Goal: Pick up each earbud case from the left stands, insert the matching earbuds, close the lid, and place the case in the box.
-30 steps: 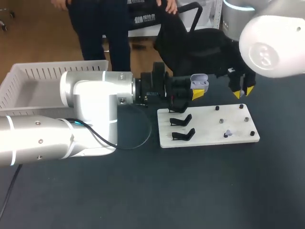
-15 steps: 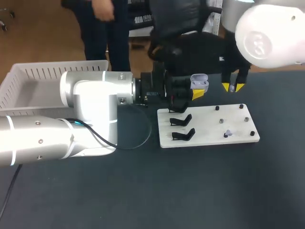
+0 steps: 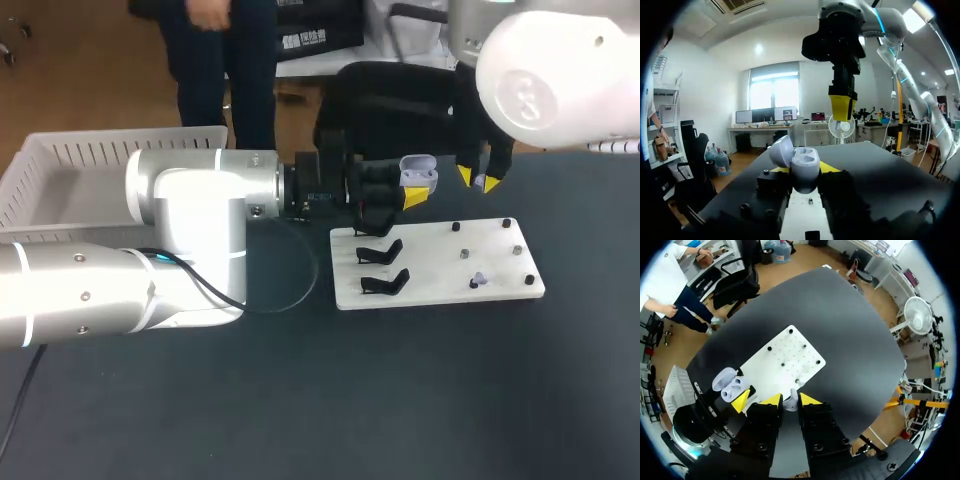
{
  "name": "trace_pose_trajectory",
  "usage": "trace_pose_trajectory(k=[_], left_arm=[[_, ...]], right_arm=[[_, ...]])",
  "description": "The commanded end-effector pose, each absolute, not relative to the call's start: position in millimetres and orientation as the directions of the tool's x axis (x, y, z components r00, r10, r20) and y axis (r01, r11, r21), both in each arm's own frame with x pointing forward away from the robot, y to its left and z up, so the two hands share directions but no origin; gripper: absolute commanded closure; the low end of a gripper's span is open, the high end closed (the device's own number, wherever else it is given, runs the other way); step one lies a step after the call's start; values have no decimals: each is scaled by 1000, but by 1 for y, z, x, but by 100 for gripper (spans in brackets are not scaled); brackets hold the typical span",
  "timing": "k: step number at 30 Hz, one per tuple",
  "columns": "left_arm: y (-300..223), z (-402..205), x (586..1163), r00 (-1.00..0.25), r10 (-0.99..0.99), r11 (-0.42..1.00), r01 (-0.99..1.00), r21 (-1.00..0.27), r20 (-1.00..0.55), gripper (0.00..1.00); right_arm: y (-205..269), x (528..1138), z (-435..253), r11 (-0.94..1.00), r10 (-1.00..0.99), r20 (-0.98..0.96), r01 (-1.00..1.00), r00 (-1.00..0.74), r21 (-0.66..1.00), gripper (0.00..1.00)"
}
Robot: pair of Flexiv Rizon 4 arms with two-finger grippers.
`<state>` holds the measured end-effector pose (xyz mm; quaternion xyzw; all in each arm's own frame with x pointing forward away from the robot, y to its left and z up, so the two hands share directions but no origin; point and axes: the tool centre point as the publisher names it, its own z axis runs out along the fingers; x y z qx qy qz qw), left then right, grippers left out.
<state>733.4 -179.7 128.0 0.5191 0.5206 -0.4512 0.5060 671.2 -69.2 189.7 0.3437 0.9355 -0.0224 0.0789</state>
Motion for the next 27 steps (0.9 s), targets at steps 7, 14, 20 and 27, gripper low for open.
trace_pose_trajectory(k=[7, 14, 20, 27], left_arm=[[-180, 127, 731, 55, 81, 65, 996, 60, -995, 100], [-180, 127, 731, 55, 81, 65, 996, 60, -995, 100], [-180, 127, 731, 55, 81, 65, 996, 60, -995, 100], [-180, 127, 731, 55, 81, 65, 996, 60, -995, 100]], right_arm=[[-70, 664, 188, 736, 668, -193, 676, -719, 30, 100], [-48, 675, 192, 750, 657, -186, 658, -730, 70, 100], [-24, 685, 204, 843, 539, -149, 531, -829, 88, 100], [-12, 693, 205, 894, 447, -159, 441, -880, 74, 100]])
